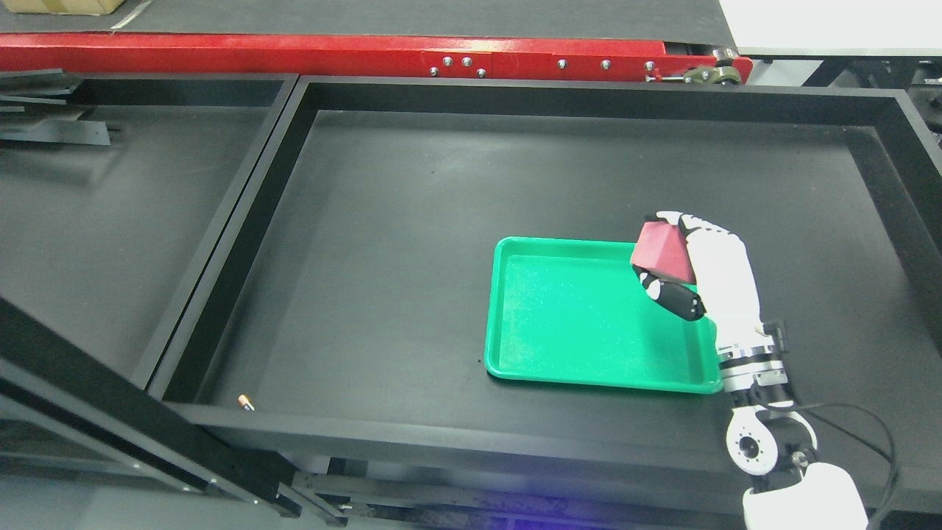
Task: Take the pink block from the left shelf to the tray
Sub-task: 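Lift the pink cube off the green tray with the right hand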
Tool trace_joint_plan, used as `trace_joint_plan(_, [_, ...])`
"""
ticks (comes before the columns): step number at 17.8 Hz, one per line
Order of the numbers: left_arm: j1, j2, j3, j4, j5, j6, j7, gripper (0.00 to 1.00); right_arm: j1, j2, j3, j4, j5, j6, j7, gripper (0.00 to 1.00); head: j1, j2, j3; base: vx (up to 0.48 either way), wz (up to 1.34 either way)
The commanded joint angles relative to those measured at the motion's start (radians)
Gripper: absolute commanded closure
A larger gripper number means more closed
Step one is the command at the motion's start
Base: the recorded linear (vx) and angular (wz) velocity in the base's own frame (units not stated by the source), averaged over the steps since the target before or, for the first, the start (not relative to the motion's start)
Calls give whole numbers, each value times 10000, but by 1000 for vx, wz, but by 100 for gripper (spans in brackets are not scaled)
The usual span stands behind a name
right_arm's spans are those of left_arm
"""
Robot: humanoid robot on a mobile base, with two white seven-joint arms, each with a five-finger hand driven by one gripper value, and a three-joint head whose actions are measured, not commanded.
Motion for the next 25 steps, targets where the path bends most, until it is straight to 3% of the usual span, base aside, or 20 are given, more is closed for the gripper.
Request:
trace_joint_plan(1, [200,175,0,-174,0,5,1,0,108,3,-372,-363,-476,-55,-2912,95,0,0,0,-110,95])
trace_joint_plan(12, [200,175,0,-174,0,5,1,0,154,34,-372,-363,-906,-561,-3252,95,0,0,0,-116,364])
trace_joint_plan(25, [200,175,0,-174,0,5,1,0,169,-43,-387,-363,-1106,-546,-3222,95,0,1,0,-151,860])
